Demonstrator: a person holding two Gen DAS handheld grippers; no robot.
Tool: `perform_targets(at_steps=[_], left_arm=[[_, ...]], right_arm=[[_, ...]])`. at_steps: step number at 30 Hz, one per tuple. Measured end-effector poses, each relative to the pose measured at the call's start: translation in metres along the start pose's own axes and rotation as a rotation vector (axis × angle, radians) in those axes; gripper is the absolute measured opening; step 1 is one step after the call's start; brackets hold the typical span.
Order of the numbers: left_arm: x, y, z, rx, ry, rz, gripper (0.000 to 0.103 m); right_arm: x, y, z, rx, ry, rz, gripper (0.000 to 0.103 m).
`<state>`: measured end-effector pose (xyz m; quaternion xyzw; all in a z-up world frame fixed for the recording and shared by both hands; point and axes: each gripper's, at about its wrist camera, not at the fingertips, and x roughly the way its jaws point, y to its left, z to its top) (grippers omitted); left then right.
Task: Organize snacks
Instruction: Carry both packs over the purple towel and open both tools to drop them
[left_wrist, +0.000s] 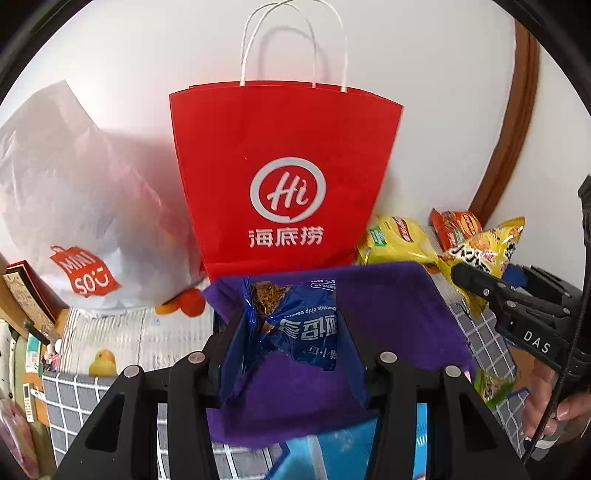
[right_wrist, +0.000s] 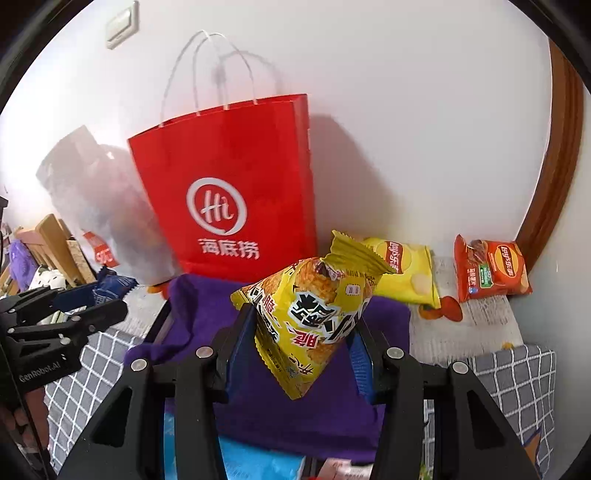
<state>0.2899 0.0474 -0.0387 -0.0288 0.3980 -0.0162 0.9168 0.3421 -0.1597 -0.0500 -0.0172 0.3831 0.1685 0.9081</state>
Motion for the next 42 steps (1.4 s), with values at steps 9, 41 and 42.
perform_targets(at_steps=[9, 41, 42], left_arm=[[0.043, 0.017, -0.005, -0.031, 0.045, -0.003, 0.046], [0.127, 0.036, -0.037, -0.086, 0.216, -0.042, 0.048], [0.127, 0.035, -0.037, -0.085, 0.22, -0.043, 0.048]], right_arm=[[0.05, -0.018, -0.017, 0.011, 0.077, 0.022, 0.048], [0.123, -0.03, -0.05, -0.031, 0.281, -0.029, 0.048], [0.125, -0.03, -0.051, -0.028, 0.286, -0.031, 0.048]])
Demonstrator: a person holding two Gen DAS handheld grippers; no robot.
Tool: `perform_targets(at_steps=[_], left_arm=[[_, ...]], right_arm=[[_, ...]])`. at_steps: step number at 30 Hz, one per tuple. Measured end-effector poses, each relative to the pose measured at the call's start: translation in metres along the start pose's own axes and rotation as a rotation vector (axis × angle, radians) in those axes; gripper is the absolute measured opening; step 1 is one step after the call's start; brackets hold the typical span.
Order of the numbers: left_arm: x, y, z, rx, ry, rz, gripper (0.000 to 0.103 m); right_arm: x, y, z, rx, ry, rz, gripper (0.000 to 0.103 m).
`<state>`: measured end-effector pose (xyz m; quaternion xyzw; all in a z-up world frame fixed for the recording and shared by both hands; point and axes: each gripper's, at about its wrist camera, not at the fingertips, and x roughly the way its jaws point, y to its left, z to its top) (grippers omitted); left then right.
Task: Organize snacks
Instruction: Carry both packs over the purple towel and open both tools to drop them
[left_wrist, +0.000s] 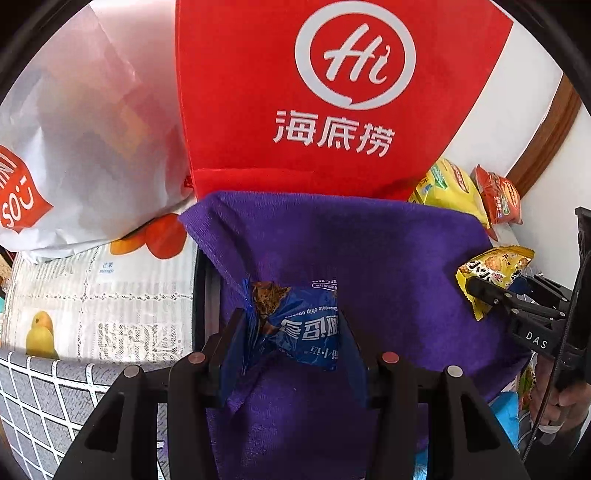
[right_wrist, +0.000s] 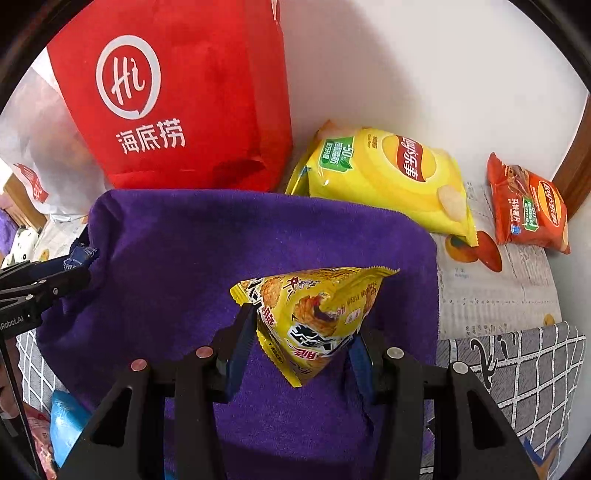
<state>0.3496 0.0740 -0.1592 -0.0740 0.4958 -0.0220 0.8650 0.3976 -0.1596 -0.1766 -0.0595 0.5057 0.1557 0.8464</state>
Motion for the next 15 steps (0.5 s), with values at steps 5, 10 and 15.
perform_targets(at_steps=[5, 10, 15], left_arm=[[0.001, -0.002, -0.001, 0.008, 0.004, -0.004, 0.049], [0.003, -0.002, -0.001, 0.004, 0.017, -0.021, 0.05], [-0.002, -0.01, 0.0, 0.025, -0.001, -0.025, 0.074]], right_arm=[[0.005, 0.002, 0.001, -0.013, 0.022, -0.008, 0.049], [-0.007, 0.008, 0.003, -0.03, -0.025, -0.028, 0.069], [-0.029, 0.009, 0.006, -0.025, -0.082, -0.026, 0.074]])
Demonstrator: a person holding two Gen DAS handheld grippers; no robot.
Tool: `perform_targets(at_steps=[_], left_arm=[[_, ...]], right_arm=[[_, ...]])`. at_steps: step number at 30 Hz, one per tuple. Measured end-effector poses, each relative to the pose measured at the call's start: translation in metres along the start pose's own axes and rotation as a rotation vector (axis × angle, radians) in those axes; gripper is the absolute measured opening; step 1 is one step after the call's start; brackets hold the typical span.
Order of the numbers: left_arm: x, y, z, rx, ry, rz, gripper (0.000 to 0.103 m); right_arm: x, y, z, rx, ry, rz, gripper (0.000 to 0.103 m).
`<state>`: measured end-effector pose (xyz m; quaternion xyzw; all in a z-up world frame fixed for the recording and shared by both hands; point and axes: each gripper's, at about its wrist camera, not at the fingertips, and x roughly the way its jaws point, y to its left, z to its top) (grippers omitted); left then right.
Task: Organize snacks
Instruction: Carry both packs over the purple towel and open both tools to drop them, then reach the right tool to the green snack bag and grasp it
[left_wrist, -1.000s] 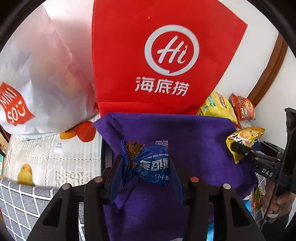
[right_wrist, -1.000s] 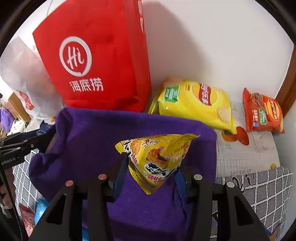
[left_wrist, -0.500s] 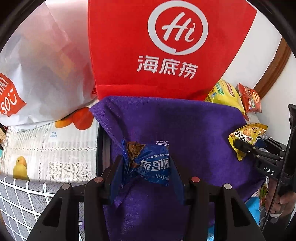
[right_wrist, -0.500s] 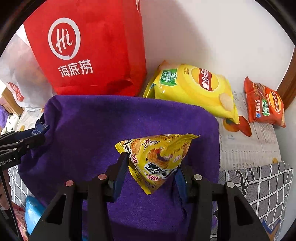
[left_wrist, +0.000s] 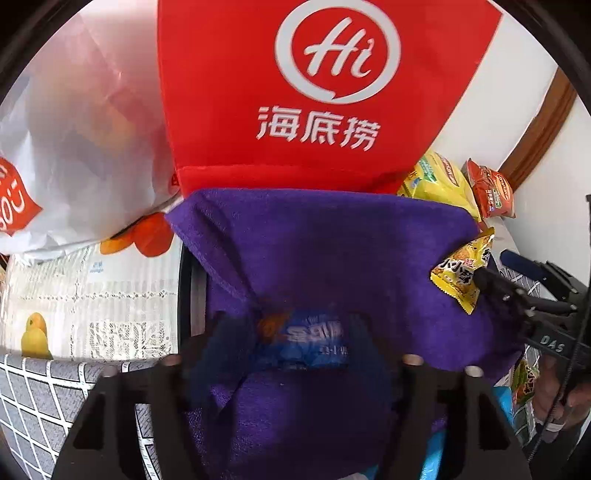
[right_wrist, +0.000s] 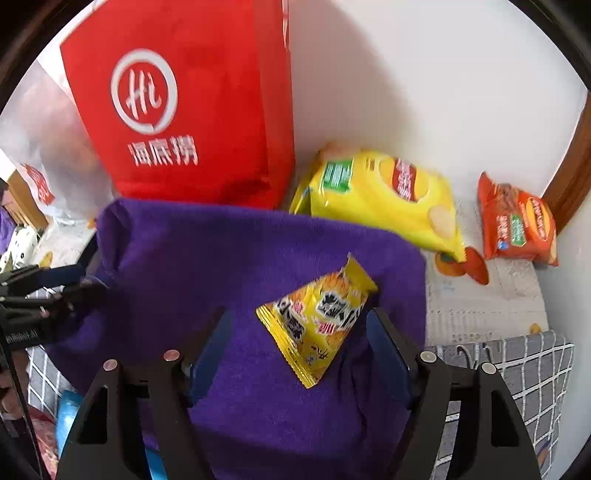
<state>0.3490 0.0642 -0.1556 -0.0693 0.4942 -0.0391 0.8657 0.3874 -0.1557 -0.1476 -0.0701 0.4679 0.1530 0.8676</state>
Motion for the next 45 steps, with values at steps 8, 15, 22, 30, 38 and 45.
perform_targets(at_steps=[8, 15, 22, 30, 38, 45], left_arm=[[-0.028, -0.009, 0.003, 0.012, -0.056, -0.023, 0.076], [-0.063, -0.016, 0.003, 0.03, -0.141, -0.038, 0.075], [-0.094, -0.032, -0.001, 0.091, -0.172, -0.008, 0.075], [-0.113, -0.038, -0.018, 0.09, -0.127, -0.009, 0.075], [-0.132, -0.043, -0.046, 0.107, -0.118, 0.015, 0.075], [-0.138, -0.029, -0.073, 0.061, -0.084, 0.029, 0.075]], right_arm=[[-0.051, -0.008, 0.0, 0.037, -0.107, -0.037, 0.075], [-0.09, -0.029, -0.023, 0.084, -0.137, -0.066, 0.075], [-0.115, -0.058, -0.067, 0.108, -0.106, -0.164, 0.075], [-0.112, -0.087, -0.122, 0.175, -0.046, -0.164, 0.075], [-0.082, -0.099, -0.149, 0.21, 0.03, -0.102, 0.075], [-0.067, -0.087, -0.173, 0.217, 0.074, -0.047, 0.074]])
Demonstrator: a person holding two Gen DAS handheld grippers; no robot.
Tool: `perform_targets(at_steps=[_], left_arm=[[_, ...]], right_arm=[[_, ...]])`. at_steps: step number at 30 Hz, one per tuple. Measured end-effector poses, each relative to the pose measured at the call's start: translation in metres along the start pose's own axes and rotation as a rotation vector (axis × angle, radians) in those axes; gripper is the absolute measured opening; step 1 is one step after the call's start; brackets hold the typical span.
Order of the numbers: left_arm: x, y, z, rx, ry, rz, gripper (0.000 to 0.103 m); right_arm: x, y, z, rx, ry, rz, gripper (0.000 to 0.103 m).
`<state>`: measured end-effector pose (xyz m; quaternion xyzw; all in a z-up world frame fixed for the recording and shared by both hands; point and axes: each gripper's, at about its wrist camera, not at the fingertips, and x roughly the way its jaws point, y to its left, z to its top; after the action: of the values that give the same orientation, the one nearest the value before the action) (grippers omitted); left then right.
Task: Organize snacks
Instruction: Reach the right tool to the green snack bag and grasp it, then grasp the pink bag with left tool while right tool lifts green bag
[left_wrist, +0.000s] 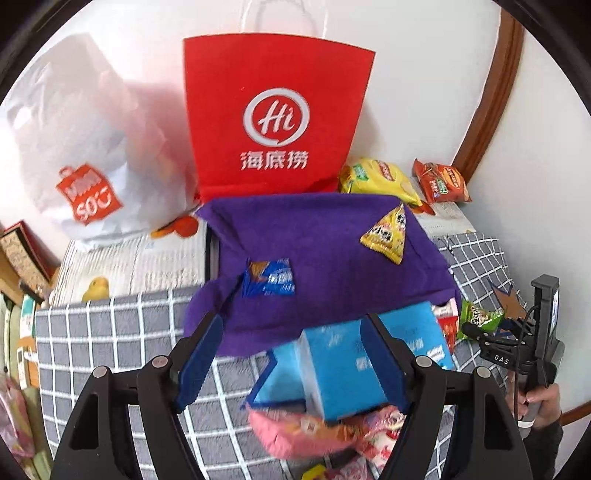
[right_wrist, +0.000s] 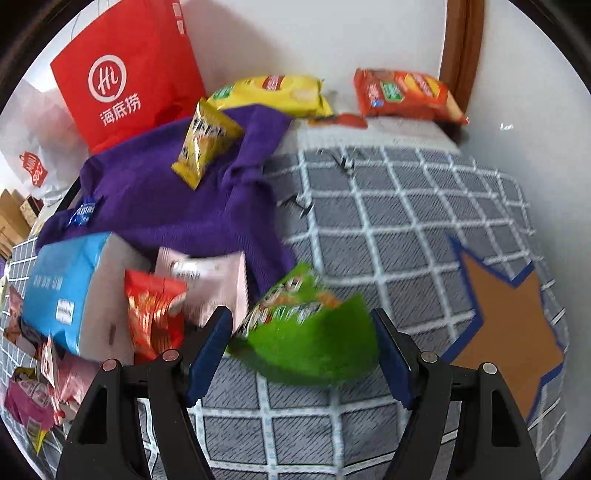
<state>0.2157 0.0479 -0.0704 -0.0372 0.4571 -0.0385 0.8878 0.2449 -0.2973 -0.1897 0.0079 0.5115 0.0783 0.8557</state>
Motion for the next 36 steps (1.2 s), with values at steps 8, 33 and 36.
perform_targets(at_steps=[8, 33, 36], left_arm=[[-0.021, 0.011, -0.03, -0.015, -0.003, 0.026, 0.075], [-0.008, -0.034, -0.146, 0.009, 0.176, -0.058, 0.076], [-0.004, -0.035, -0.151, -0.005, 0.182, -0.055, 0.075]], right_arm=[[-0.034, 0.0, -0.01, 0.032, -0.074, 0.046, 0.058], [-0.103, 0.067, -0.087, -0.091, -0.109, 0.072, 0.043], [-0.102, 0.062, -0.093, -0.088, -0.088, 0.068, 0.043]])
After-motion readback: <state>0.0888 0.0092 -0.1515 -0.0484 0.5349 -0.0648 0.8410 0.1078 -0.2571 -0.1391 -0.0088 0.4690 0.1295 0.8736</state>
